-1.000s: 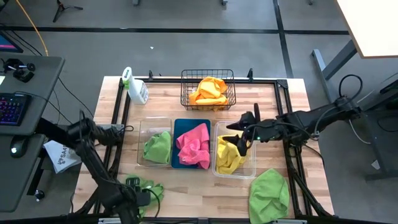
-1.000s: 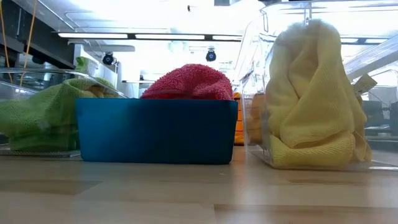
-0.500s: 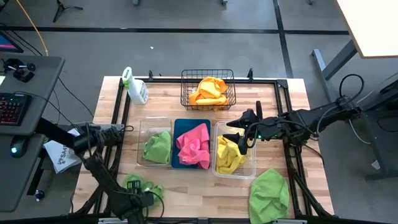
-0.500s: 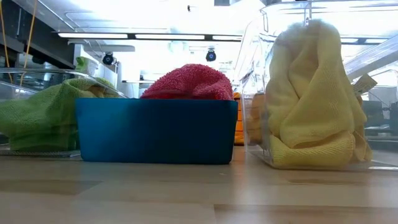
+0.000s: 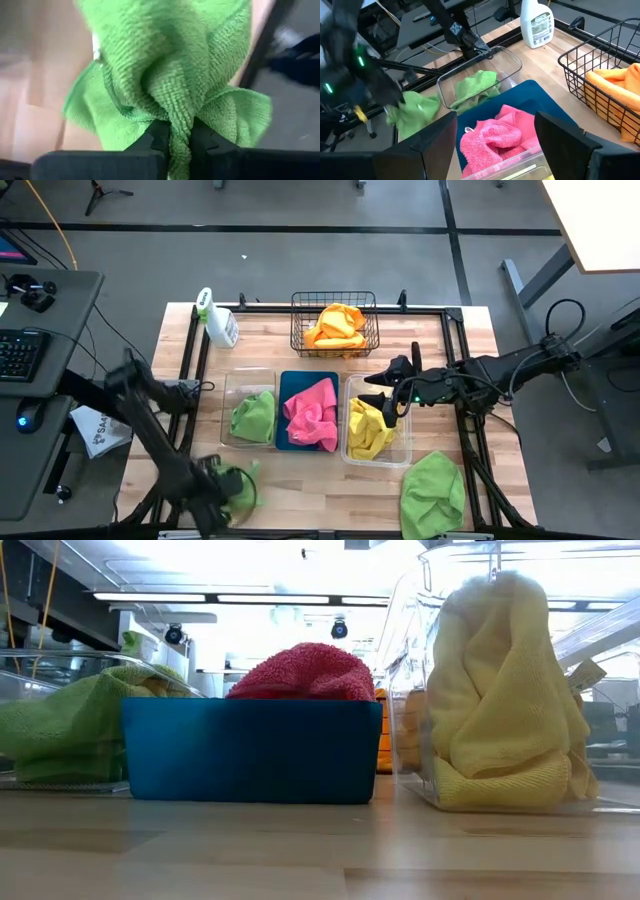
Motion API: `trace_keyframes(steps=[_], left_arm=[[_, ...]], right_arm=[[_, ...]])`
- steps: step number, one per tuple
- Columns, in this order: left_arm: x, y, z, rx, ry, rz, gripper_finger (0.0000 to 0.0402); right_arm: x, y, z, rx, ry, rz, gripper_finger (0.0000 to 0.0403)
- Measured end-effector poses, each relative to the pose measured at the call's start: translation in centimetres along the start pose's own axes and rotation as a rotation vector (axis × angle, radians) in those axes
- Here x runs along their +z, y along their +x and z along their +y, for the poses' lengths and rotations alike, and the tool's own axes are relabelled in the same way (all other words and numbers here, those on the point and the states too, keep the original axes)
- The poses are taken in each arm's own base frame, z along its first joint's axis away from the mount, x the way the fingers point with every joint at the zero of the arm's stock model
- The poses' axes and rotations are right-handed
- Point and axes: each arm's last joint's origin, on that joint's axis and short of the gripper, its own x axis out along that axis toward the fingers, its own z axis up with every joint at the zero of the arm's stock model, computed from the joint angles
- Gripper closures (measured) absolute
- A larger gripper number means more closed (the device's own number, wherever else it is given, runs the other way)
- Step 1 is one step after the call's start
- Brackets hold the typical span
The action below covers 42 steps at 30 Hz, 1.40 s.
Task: Sort microfiber towel by color & place in baskets
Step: Put the left green microfiber cloth into the left transparent bin
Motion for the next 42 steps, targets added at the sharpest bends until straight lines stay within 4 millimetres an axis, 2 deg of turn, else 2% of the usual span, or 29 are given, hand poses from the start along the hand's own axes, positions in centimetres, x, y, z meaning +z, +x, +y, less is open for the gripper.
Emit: trace_keyframes(steps=[3,5,7,10,12,15,17,21,25,29,32,38,42], left_arm=[[0.6,-5.6,2.3,-0.129,-0.037,-0.172,0.0394],[1.1,-10.0,4.3,-0.211,-0.063,-0.392,0.0395],[1.6,-13.4,6.8,-0.211,-0.101,-0.637,0.0396],[2.0,-16.5,10.9,-0.092,-0.149,-0.915,0.0398],[2.0,-17.0,13.7,0.04,-0.153,-0.976,0.0399],[2.0,-15.7,16.8,0.151,-0.2,-0.941,0.04],[1.8,-14.1,17.9,0.152,-0.225,-0.9,0.04],[1.0,-9.6,18.3,0.037,-0.236,-0.799,0.0401],[1.3,-4.8,17.9,-0.051,-0.249,-0.735,0.0401],[1.7,-0.8,18.7,0.0,-0.279,-0.543,0.0401],[2.4,-0.4,19.1,0.014,-0.314,-0.521,0.0401],[4.0,-0.1,20.5,0.035,-0.269,-0.455,0.0401],[5.0,0.2,21.1,-0.024,-0.184,-0.393,0.038]], right_arm=[[0.0,0.0,0.0,-0.001,-0.002,-0.001,0.0142],[0.0,0.0,0.0,-0.004,-0.005,-0.004,0.0142],[0.0,0.0,0.0,-0.009,-0.007,-0.007,0.0142],[0.0,0.0,0.0,-0.011,-0.007,-0.009,0.0142],[0.0,0.0,0.0,-0.013,-0.007,-0.011,0.0142],[0.1,0.0,-0.1,-0.02,0.002,-0.016,0.0142],[0.1,0.0,-0.1,-0.021,0.004,-0.016,0.0142],[0.1,0.0,-0.1,-0.038,0.005,-0.029,0.0142],[0.2,0.0,-0.3,-0.08,0.013,-0.056,0.0142],[0.4,0.1,-0.5,-0.091,0.018,-0.061,0.0142],[0.4,0.2,-0.6,-0.097,0.021,-0.064,0.0142],[0.5,0.2,-0.7,-0.101,0.031,-0.067,0.0142],[0.5,0.2,-0.7,-0.1,0.033,-0.067,0.0142]])
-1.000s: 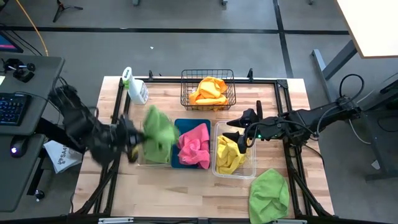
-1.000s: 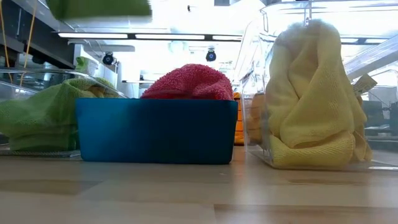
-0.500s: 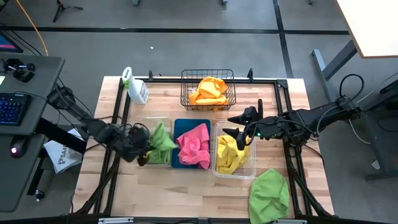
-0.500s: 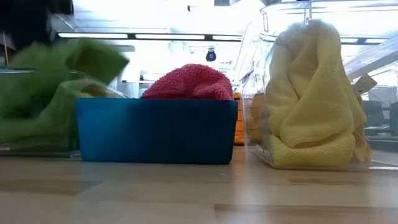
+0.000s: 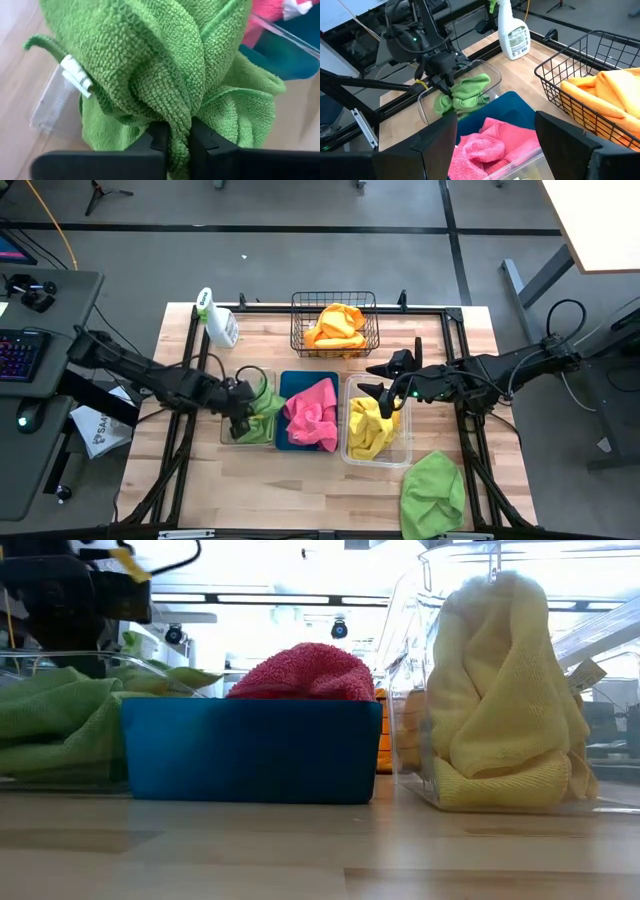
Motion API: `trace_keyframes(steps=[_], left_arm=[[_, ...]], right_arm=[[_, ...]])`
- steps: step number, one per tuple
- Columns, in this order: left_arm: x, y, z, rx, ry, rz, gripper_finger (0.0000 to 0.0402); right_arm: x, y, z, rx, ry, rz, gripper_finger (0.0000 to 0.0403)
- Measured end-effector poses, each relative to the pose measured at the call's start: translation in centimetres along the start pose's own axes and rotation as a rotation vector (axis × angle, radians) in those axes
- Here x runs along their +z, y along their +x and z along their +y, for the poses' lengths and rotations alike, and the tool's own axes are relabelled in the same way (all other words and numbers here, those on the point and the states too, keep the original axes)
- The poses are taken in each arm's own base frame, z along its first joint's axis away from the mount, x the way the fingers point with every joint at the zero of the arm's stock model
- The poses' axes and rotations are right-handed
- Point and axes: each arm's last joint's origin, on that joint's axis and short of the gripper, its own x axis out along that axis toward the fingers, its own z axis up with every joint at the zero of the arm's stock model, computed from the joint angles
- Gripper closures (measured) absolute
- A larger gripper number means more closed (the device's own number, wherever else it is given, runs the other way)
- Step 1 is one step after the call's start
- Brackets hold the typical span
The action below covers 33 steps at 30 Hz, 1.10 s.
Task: Sort microfiber towel by color & place in baskets
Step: Put the left green microfiber cloth into the left transparent bin, then put the green microfiber cloth into the left transparent bin
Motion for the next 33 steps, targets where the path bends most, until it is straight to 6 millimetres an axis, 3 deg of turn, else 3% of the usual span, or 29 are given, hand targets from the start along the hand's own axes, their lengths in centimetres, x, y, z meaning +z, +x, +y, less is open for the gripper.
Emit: trace_keyframes(steps=[7,14,20,24,28,33], left_arm=[[1.3,-0.3,0.2,-0.058,0.102,0.05,0.0286],[3.4,-4.6,0.0,-0.038,0.173,0.093,0.0191],[5.5,-8.2,-0.6,-0.042,0.195,-0.003,0.0162],[7.2,-10.3,-1.9,-0.181,0.102,-0.191,0.0161],[8.2,-12.6,-4.0,-0.372,0.126,-0.467,0.0161],[8.7,-14.2,-5.3,-0.43,0.077,-0.666,0.0161]], right_arm=[[0.0,0.0,0.0,0.006,0.004,0.005,0.0142],[0.0,0.0,0.1,0.014,0.01,0.001,0.0142],[0.4,-0.1,0.5,0.085,0.04,-0.013,0.0142],[0.7,-0.6,1.5,0.348,0.134,0.091,0.0142],[-1.4,-1.5,3.5,0.505,0.262,0.341,0.0142],[-7.4,-3.5,6.5,0.422,0.354,0.727,0.0142]])
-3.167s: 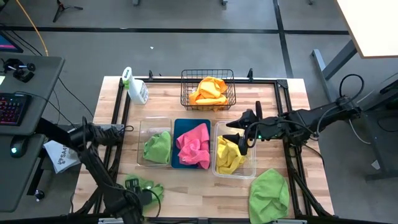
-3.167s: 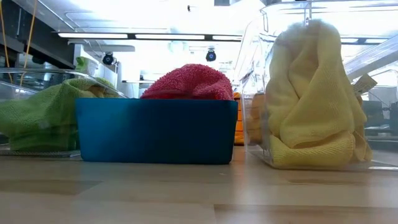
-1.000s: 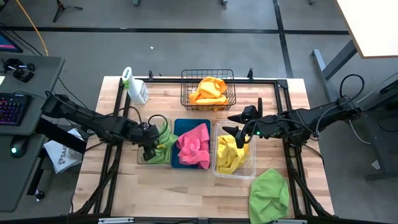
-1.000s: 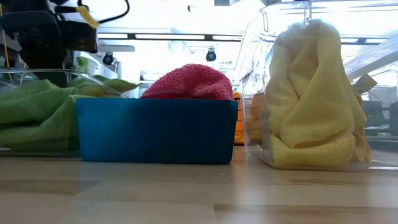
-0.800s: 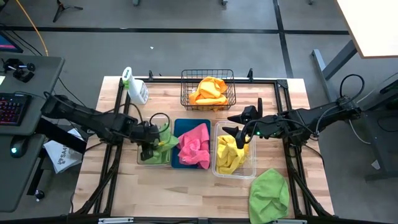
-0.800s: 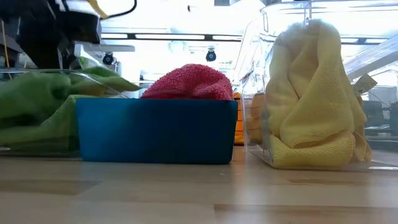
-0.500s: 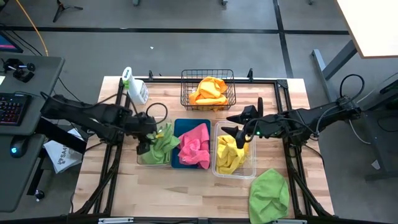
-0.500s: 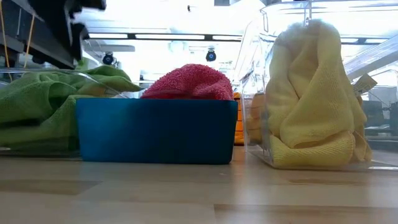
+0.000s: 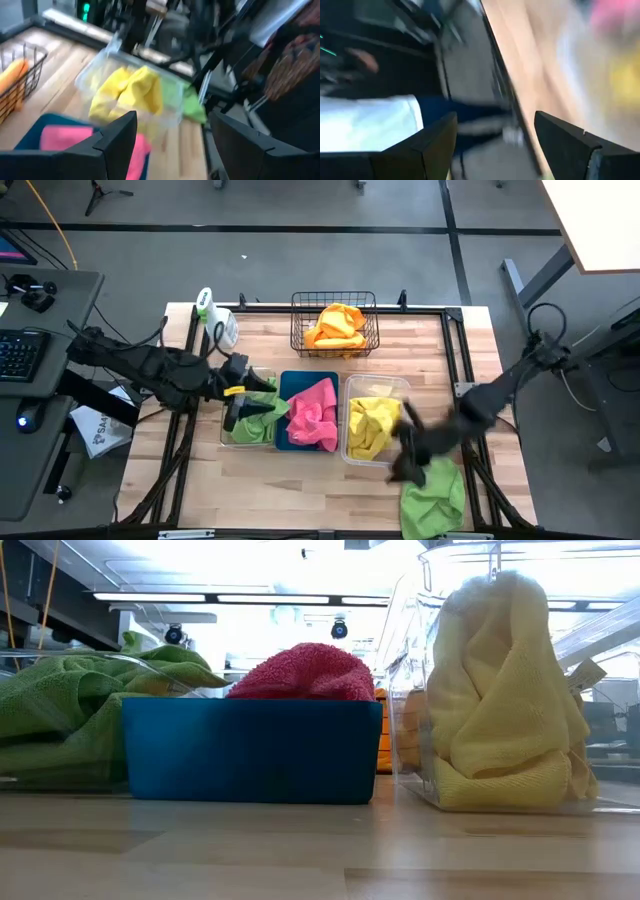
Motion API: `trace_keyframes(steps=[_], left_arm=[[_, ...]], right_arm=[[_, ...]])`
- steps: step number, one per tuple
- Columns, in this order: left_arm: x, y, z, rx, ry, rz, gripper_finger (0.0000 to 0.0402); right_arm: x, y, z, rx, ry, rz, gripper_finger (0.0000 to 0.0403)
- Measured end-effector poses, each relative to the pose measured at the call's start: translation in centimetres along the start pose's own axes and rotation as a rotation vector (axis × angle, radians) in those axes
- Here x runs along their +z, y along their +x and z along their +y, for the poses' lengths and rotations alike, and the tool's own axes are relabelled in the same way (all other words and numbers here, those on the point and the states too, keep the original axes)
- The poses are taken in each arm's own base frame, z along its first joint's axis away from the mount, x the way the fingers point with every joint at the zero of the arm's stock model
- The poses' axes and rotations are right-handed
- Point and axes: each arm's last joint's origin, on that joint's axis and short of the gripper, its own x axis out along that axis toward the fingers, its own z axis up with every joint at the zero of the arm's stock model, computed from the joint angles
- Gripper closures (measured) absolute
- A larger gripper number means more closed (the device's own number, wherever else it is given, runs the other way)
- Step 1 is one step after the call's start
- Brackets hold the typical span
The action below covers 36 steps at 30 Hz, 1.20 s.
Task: Sort microfiber towel by color & place in baskets
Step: Put the green microfiber cloth into the left transparent bin
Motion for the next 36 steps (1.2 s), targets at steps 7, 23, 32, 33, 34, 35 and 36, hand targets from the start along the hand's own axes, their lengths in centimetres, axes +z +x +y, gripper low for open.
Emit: trace_keyframes(steps=[7,23,32,33,34,35,36], left_arm=[[0.2,-0.1,-0.7,0.042,0.002,-0.083,0.0161],[1.6,-0.3,-1.3,-0.017,0.003,-0.229,0.0161],[1.9,-0.4,-1.5,-0.033,-0.016,-0.256,0.0161],[1.9,-0.4,-1.5,-0.033,-0.017,-0.257,0.0161],[1.9,-0.4,-1.5,-0.035,-0.017,-0.259,0.0161],[1.9,-0.4,-1.5,-0.037,-0.019,-0.264,0.0161],[2.0,-0.4,-1.5,-0.04,-0.021,-0.27,0.0161]], right_arm=[[-8.6,3.3,-1.3,-0.353,0.251,0.242,0.0142],[-12.7,9.3,-7.0,-0.946,0.36,0.304,0.0142],[-13.2,12.1,-8.5,-0.982,0.348,0.335,0.0142],[-13.3,12.3,-8.7,-0.986,0.351,0.339,0.0142],[-13.4,12.5,-9.0,-0.982,0.355,0.348,0.0142],[-13.5,12.6,-9.3,-0.976,0.358,0.352,0.0142],[-13.6,12.8,-9.6,-0.959,0.363,0.356,0.0142]])
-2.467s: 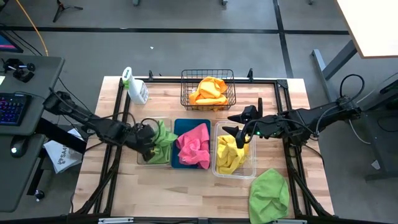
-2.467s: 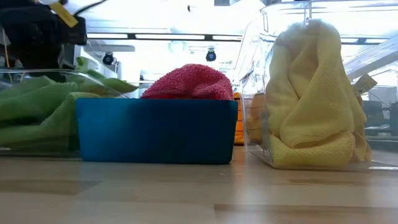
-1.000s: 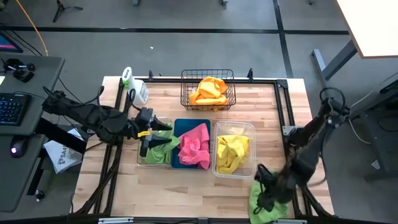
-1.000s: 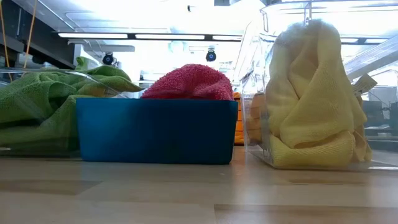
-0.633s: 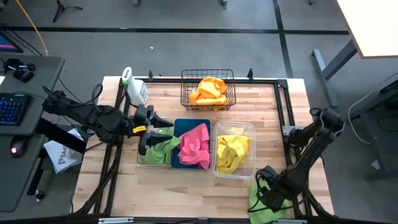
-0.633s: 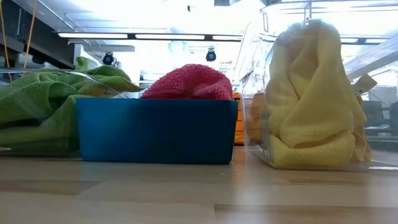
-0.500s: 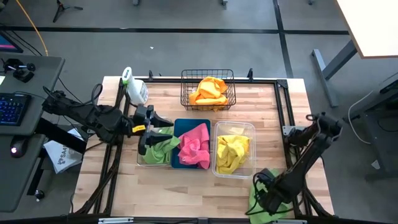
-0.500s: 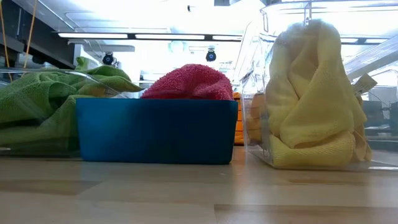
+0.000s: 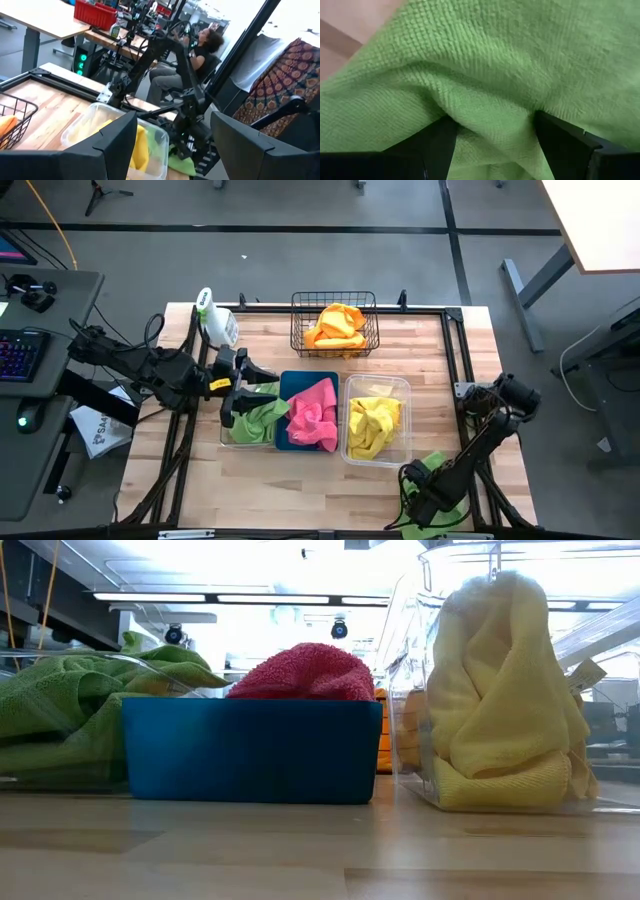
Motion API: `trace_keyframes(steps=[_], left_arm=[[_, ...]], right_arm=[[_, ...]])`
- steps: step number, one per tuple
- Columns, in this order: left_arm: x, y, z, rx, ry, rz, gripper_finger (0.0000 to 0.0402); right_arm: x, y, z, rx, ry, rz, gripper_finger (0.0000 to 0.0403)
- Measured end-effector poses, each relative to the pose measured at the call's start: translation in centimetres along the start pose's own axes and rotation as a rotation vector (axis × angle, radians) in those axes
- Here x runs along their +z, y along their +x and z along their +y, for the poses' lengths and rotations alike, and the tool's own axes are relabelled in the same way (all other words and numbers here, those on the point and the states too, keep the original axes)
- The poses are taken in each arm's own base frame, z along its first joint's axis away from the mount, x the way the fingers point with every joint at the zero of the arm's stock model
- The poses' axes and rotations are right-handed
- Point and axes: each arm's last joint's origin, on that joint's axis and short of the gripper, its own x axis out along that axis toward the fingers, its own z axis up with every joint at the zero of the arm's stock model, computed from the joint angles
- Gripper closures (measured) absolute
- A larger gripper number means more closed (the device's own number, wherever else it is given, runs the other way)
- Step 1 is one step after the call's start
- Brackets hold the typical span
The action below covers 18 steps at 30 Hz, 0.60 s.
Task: Sort microfiber towel by color & place in baskets
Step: Put the green microfiber cloth into the left transparent bin
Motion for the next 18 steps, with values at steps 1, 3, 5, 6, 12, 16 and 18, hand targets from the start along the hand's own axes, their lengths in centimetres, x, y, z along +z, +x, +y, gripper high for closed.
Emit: trace_keyframes(steps=[1,3,5,6,12,16,18], left_arm=[[0.1,0.0,0.0,-0.002,-0.003,-0.008,0.0161],[0.3,0.0,-0.1,-0.011,-0.002,-0.033,0.0161],[0.6,0.0,-0.3,-0.022,0.01,-0.059,0.0161],[0.7,0.0,-0.3,-0.026,0.015,-0.069,0.0161],[0.9,-0.1,-0.4,-0.029,0.066,-0.089,0.0161],[1.1,-0.2,-0.4,-0.035,0.099,-0.107,0.0161],[1.4,-0.4,-0.7,-0.056,0.116,-0.14,0.0161]], right_arm=[[0.1,0.3,-0.1,0.02,0.003,0.008,0.0143],[0.2,0.9,-0.3,0.045,0.006,0.021,0.015],[0.3,1.3,-0.5,0.051,-0.007,0.024,0.0169],[0.3,1.3,-0.5,0.053,-0.023,0.024,0.0186],[0.2,0.2,-0.9,0.077,-0.121,0.039,0.0367],[0.0,-2.3,-1.4,0.17,-0.14,0.014,0.0381],[-0.2,-4.5,-1.7,0.258,-0.146,-0.031,0.0391]])
